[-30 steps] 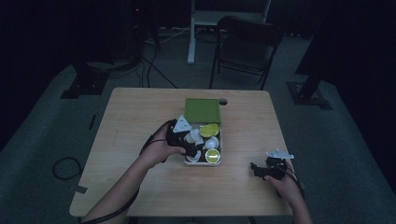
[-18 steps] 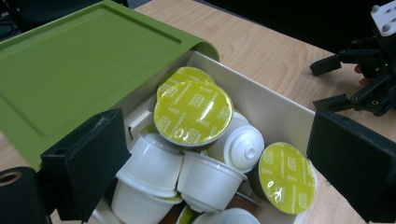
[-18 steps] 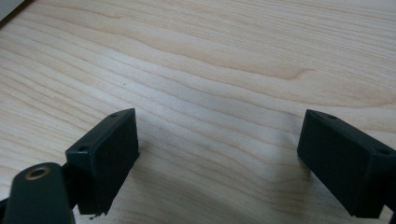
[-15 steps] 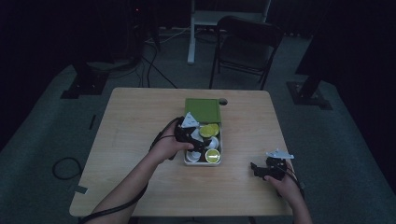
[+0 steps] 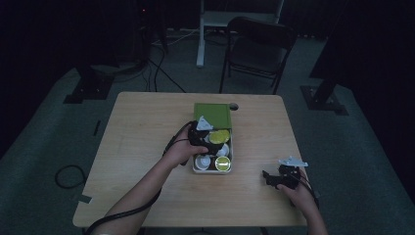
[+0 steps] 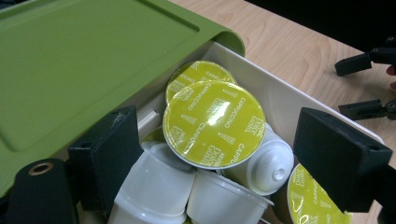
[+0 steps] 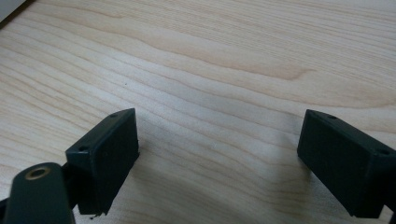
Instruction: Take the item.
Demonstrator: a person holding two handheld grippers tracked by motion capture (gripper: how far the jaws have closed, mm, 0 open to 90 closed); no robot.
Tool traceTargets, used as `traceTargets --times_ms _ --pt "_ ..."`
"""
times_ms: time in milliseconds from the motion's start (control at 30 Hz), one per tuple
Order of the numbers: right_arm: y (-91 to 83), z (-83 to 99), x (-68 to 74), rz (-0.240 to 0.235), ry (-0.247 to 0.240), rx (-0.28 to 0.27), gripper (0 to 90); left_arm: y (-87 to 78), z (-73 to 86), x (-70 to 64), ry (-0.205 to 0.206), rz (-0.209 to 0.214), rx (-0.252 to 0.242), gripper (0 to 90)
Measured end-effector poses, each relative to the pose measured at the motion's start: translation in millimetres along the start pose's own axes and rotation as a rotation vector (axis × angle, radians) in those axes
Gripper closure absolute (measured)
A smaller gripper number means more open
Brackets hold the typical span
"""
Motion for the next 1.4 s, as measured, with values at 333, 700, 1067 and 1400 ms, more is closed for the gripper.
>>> traceTargets --times_ms 333,700,1067,1400 --pt "-0.1 0.0 0.4 -0.006 -0.007 -0.002 11.9 10.7 -1.6 -0.8 0.017 -0.015 0.027 21.4" --pt "-0.1 0.0 0.4 -0.006 -0.007 -0.002 12.0 16.3 -1.0 2.3 0.001 -0.011 0.041 37.6" --pt "-0.1 0.0 0.4 -0.006 -0.006 -0.002 11.9 8.5 -4.2 2.1 0.035 -0.034 0.011 38.5" --pt "-0.1 0.0 0.5 -0.006 -0.006 -0.002 11.9 -9.1 -5.6 -2.1 0.051 -0.019 -0.002 38.6"
Point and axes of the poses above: each handheld gripper's, and its own axes: y roughly forward along the jaws, z roughly out of its underside, x roughly to its left, the point moved 1 cm from there along y, roughly forward along the jaws, and after that the axes turned 13 degrees about -y, right-handed, at the moved point
